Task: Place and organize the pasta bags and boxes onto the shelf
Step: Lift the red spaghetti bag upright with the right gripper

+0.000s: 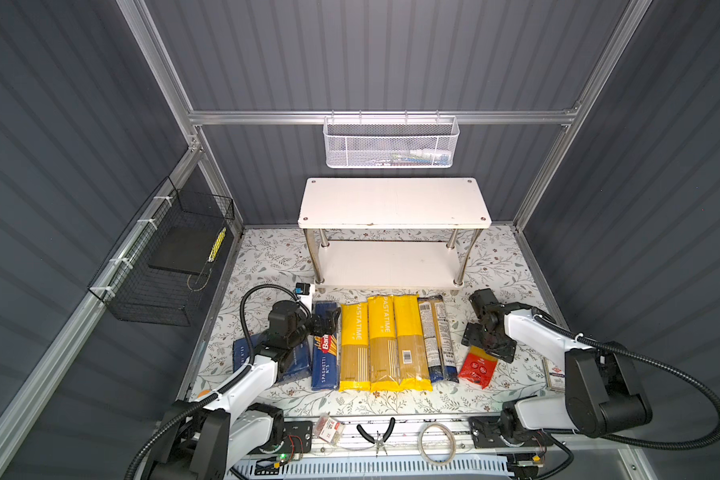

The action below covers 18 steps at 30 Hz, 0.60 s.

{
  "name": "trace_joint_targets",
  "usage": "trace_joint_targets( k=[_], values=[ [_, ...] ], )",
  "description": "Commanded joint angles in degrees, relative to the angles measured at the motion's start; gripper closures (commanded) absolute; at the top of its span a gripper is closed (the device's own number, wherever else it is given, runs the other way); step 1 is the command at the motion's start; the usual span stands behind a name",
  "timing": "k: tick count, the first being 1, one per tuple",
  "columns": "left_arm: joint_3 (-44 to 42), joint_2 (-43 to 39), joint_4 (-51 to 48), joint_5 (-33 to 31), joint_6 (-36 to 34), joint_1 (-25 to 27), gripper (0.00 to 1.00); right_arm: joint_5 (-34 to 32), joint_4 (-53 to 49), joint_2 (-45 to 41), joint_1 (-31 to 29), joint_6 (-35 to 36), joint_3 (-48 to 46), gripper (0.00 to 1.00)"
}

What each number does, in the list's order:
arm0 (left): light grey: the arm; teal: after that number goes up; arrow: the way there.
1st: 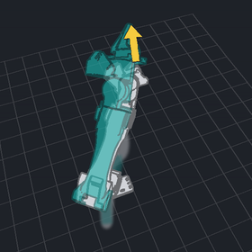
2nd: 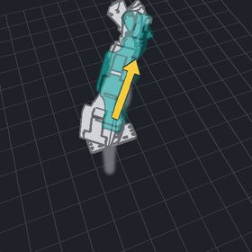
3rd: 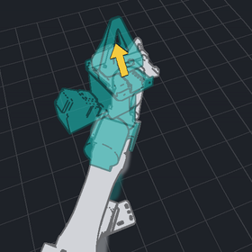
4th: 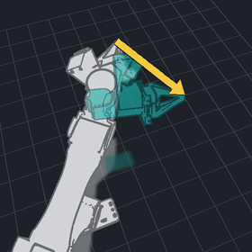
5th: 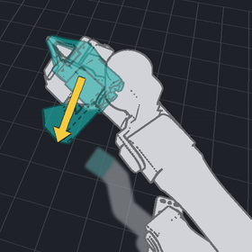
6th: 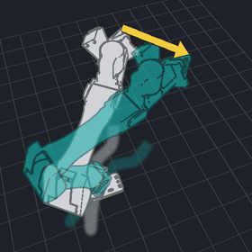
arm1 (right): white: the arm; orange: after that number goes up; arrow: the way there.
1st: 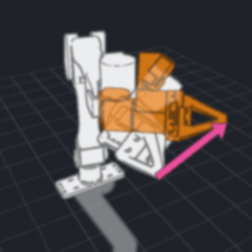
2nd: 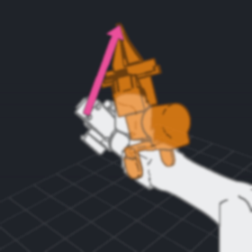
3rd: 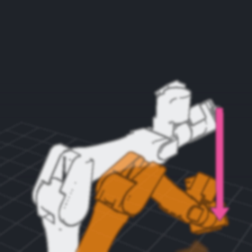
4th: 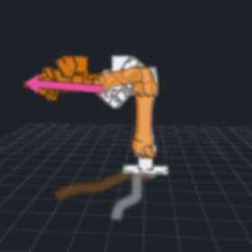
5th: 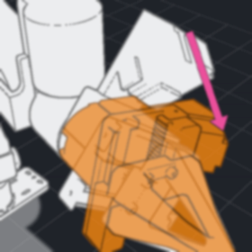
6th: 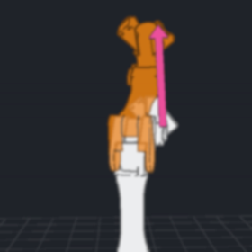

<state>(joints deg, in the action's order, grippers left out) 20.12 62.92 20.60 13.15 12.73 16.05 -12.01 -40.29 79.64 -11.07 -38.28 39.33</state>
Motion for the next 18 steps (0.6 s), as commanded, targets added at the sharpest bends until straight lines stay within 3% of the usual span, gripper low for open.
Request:
trace_joint_targets(
  k=[1,15,18],
  values=[
    [0.4,0.5,-0.2,0.6,-0.3,0.0,0.01,-0.4,-0.4,0.1,1.0,0.4,-0.7,0.09],
    [0.7,0.2,-1.0,0.0,-0.7,0.0,0.01,1.8,0.9,-0.9,2.5,1.3,-1.9,0.17],
    [0.5,-0.6,-1.2,-0.5,-0.8,0.0,0.01,3.9,2.6,-2.5,2.5,2.6,-2.7,0.34]
  ],
)
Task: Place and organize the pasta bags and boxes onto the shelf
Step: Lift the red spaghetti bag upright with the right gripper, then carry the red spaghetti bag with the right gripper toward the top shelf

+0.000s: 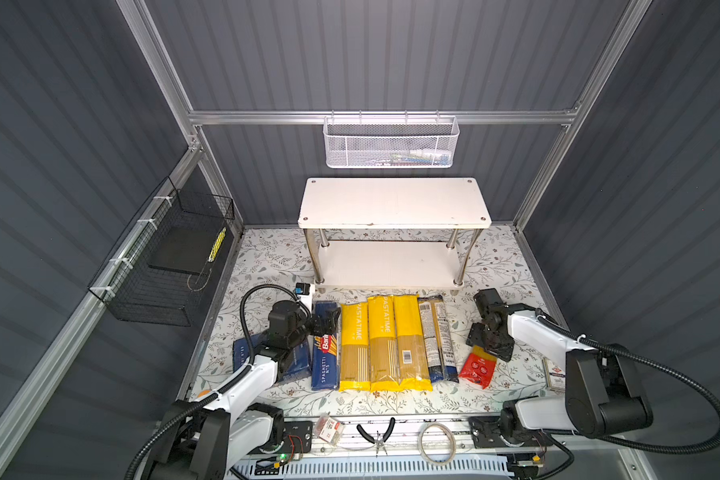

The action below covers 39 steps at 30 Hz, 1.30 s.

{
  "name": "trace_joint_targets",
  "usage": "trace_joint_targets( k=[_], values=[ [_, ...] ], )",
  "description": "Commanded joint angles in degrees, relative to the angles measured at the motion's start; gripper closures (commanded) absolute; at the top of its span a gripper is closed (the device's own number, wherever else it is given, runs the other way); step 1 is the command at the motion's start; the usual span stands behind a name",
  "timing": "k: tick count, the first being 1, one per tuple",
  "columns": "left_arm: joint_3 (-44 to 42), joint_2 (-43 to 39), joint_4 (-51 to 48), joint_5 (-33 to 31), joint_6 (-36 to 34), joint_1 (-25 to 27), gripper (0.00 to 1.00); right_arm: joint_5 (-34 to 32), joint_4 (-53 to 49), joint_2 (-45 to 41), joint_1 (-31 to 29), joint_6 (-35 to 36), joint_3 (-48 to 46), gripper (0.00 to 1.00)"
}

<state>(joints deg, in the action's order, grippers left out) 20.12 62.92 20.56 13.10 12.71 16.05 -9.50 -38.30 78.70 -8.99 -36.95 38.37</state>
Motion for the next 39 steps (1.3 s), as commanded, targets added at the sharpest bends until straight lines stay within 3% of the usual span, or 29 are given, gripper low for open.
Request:
trace_joint_targets(
  k=[1,10,20,39],
  values=[
    [0.4,-0.8,-1.1,-0.6,-0.8,0.0,0.01,1.7,1.4,-2.0,0.4,1.2,-2.2,0.36],
    [0.4,-0.6,-1.1,-0.6,-0.8,0.0,0.01,2.6,1.5,-1.4,0.5,1.8,-1.9,0.40],
    [0.4,-0.6,-1.2,-0.4,-0.9,0.0,0.01,3.1,2.8,-9.6,0.5,1.7,-4.8,0.59],
    [1.5,1.6,-1.4,0.4,-1.0,0.0,0.01,9.1,1.6,-24.5,0.5,5.1,-3.2,0.72]
  ],
)
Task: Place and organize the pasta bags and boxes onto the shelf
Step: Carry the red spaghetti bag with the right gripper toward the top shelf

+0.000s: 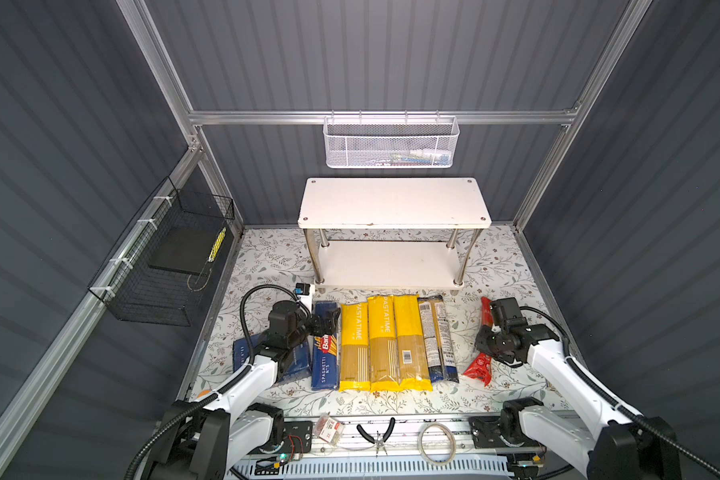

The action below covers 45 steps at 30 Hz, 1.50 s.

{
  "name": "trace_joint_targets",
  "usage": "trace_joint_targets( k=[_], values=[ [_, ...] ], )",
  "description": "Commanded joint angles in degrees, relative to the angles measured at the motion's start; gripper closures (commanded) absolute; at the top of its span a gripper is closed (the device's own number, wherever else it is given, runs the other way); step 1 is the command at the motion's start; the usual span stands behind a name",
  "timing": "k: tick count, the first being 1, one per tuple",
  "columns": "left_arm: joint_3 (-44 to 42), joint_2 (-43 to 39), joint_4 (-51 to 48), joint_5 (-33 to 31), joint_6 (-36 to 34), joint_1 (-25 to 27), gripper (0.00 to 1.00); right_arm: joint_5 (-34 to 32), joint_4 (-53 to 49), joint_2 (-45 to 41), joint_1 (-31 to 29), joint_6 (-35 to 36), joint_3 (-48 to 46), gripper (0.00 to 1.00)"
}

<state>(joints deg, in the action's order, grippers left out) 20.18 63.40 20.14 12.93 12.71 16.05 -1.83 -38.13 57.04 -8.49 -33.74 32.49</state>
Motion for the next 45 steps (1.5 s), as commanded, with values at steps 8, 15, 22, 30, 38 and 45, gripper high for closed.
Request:
trace_joint_targets(
  k=[8,15,22,30,38,45],
  values=[
    [1.3,1.1,-0.7,0.5,-1.1,0.0,0.01,3.9,-3.2,-10.0,-0.1,3.5,7.1,0.74],
    [1.5,1.4,-0.8,0.8,-1.2,0.0,0.01,-0.4,-8.4,-14.4,-0.3,5.3,14.9,0.75],
    [1.4,1.5,-0.5,1.4,-1.0,0.0,0.01,-4.1,-12.7,-8.8,-0.2,9.1,27.7,0.74],
    [1.4,1.3,-0.8,1.4,-1.0,0.0,0.01,-4.1,-13.7,-4.3,-0.2,11.0,36.7,0.75],
    [0.9,1.0,-0.1,1.7,-1.2,0.0,0.01,-6.1,-15.8,-1.9,-0.2,13.1,42.5,0.76],
    [1.4,1.2,-0.5,2.1,-1.1,0.0,0.01,-7.4,-18.3,0.4,-0.2,14.7,49.5,0.77]
  ],
)
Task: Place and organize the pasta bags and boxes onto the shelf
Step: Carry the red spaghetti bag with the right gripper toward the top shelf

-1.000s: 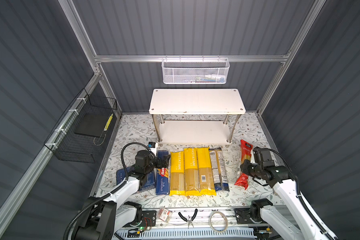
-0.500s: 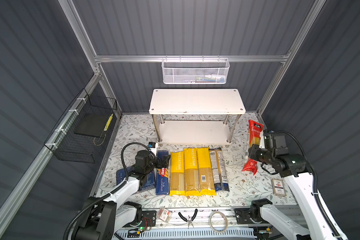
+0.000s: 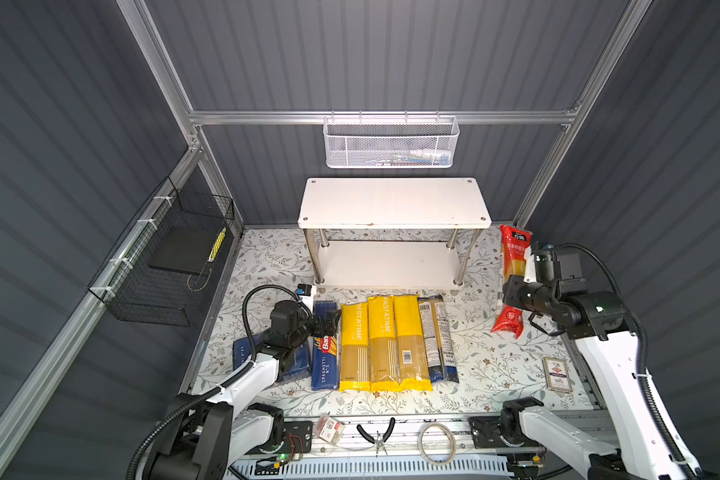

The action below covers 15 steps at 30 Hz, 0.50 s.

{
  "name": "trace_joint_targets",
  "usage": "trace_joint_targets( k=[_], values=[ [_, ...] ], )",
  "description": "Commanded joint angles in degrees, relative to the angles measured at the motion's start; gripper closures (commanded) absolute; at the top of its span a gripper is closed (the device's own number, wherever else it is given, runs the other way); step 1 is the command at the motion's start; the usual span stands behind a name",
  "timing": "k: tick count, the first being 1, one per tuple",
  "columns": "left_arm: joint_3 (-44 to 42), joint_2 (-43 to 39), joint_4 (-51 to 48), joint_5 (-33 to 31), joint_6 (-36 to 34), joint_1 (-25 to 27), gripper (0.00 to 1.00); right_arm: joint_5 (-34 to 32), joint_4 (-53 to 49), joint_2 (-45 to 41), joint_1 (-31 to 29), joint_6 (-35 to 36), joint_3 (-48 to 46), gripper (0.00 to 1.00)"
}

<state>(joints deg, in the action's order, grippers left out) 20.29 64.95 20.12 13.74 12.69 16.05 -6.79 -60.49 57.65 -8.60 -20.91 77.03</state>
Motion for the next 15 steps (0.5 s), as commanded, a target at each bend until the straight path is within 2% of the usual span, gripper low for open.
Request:
trace_joint_targets(
  k=[1,6,15],
  values=[
    [1.3,-0.5,-0.6,1.3,-1.1,0.0,0.01,-2.6,3.8,0.2,-0.1,2.1,6.0,0.77],
    [1.1,-1.1,-0.6,1.3,-1.2,0.0,0.01,-2.7,2.3,4.2,-0.1,3.5,13.5,0.77],
    [1.4,0.2,-0.5,1.4,-1.3,0.1,0.01,2.5,3.9,11.3,-0.2,4.4,23.4,0.77]
  ],
)
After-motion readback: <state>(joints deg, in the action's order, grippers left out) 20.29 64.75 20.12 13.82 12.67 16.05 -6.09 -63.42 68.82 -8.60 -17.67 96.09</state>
